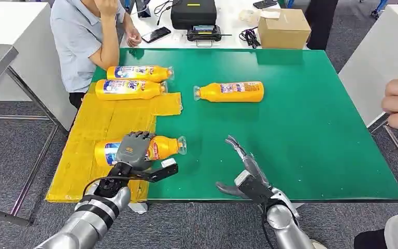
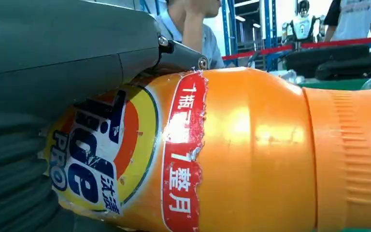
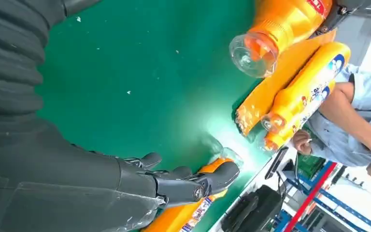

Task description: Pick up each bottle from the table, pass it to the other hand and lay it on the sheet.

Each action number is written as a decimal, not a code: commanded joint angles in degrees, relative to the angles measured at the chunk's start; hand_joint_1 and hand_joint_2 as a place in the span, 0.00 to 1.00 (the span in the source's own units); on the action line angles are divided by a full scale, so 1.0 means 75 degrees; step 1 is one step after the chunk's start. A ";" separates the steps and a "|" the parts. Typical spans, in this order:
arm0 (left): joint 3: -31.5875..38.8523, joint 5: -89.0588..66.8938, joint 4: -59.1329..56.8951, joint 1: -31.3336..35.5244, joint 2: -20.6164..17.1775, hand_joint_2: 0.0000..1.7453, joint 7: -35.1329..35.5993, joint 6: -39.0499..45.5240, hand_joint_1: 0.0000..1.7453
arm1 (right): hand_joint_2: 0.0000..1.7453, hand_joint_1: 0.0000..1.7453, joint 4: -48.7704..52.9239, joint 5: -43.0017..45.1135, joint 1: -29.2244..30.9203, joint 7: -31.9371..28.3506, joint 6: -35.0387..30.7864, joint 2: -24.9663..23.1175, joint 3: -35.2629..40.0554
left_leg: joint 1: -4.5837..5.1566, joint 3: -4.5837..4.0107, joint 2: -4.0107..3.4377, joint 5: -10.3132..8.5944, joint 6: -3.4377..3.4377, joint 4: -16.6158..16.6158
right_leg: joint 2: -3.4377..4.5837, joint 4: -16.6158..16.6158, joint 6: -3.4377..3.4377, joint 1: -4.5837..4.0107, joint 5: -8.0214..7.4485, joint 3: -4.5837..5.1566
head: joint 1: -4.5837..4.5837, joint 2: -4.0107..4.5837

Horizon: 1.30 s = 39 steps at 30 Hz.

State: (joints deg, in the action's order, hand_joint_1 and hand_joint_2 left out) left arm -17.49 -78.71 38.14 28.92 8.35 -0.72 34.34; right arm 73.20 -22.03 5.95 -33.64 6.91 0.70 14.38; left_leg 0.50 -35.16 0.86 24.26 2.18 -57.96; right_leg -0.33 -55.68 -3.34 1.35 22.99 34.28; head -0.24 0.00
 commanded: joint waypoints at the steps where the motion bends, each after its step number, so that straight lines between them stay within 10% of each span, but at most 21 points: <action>1: 0.0098 0.0076 -0.0983 0.0614 -0.0363 1.00 -0.0116 0.0006 0.85 | 1.00 0.00 -0.0529 0.0055 0.0183 -0.0058 0.0089 -0.0054 -0.0159 | -0.0021 0.0046 -0.0027 0.0025 -0.0026 -0.0004 | 0.0020 0.0006 0.0030 -0.0023 0.0014 -0.0045 | 0.0000 0.0000; 6: 0.0158 0.0271 -0.1077 0.0568 -0.0303 1.00 -0.0399 -0.0101 0.67 | 1.00 0.00 -0.0505 0.0065 0.0136 -0.0073 0.0090 -0.0036 -0.0187 | -0.0020 0.0039 -0.0018 0.0020 -0.0022 -0.0004 | 0.0012 0.0005 0.0026 -0.0021 0.0012 -0.0040 | 0.0000 0.0000; 7: 0.0187 0.0344 -0.1100 0.0547 -0.0256 1.00 -0.0432 -0.0160 0.44 | 1.00 0.00 -0.0497 0.0066 0.0125 -0.0075 0.0088 -0.0037 -0.0195 | -0.0014 0.0030 -0.0013 0.0014 -0.0017 -0.0003 | 0.0008 0.0003 0.0021 -0.0015 0.0009 -0.0030 | 0.0000 0.0000; 10: 0.0228 0.0528 -0.1154 0.0529 -0.0225 1.00 -0.0649 -0.0321 0.26 | 1.00 0.00 -0.0521 0.0073 0.0139 -0.0086 0.0099 -0.0049 -0.0202 | -0.0015 0.0030 -0.0015 0.0014 -0.0018 -0.0002 | 0.0010 0.0005 0.0021 -0.0016 0.0008 -0.0030 | 0.0000 0.0000; 19: 0.0217 0.0724 -0.1386 0.0495 -0.0280 1.00 -0.0987 -0.0531 0.20 | 1.00 0.00 -0.0573 0.0088 0.0183 -0.0103 0.0120 -0.0026 -0.0224 | -0.0012 0.0028 -0.0016 0.0011 -0.0017 0.0001 | 0.0012 0.0006 0.0019 -0.0013 0.0005 -0.0027 | 0.0000 0.0000; 23: 0.0246 0.0764 -0.1487 0.0480 -0.0260 1.00 -0.0962 -0.0723 0.01 | 1.00 0.00 -0.0580 0.0090 0.0181 -0.0106 0.0119 -0.0029 -0.0230 | -0.0014 0.0039 -0.0026 0.0017 -0.0018 0.0002 | 0.0021 0.0009 0.0022 -0.0015 0.0007 -0.0037 | 0.0000 0.0000; 39: 0.0321 0.0925 -0.2026 0.0570 -0.0303 1.00 -0.0647 -0.1892 0.00 | 1.00 0.00 -0.0667 0.0074 0.0196 -0.0094 0.0126 -0.0047 -0.0348 | -0.0006 0.0070 -0.0026 0.0009 -0.0015 0.0010 | 0.0023 0.0009 0.0017 -0.0007 0.0000 -0.0065 | 0.0000 0.0000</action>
State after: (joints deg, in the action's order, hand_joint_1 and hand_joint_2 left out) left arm -16.81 -72.61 29.44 33.04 6.89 -5.92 23.06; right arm 71.95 -21.33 5.74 -34.38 7.54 0.68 12.96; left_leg 0.50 -34.83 0.86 24.28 2.17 -57.94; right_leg -0.33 -55.67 -3.33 1.36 22.99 33.94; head -0.24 0.00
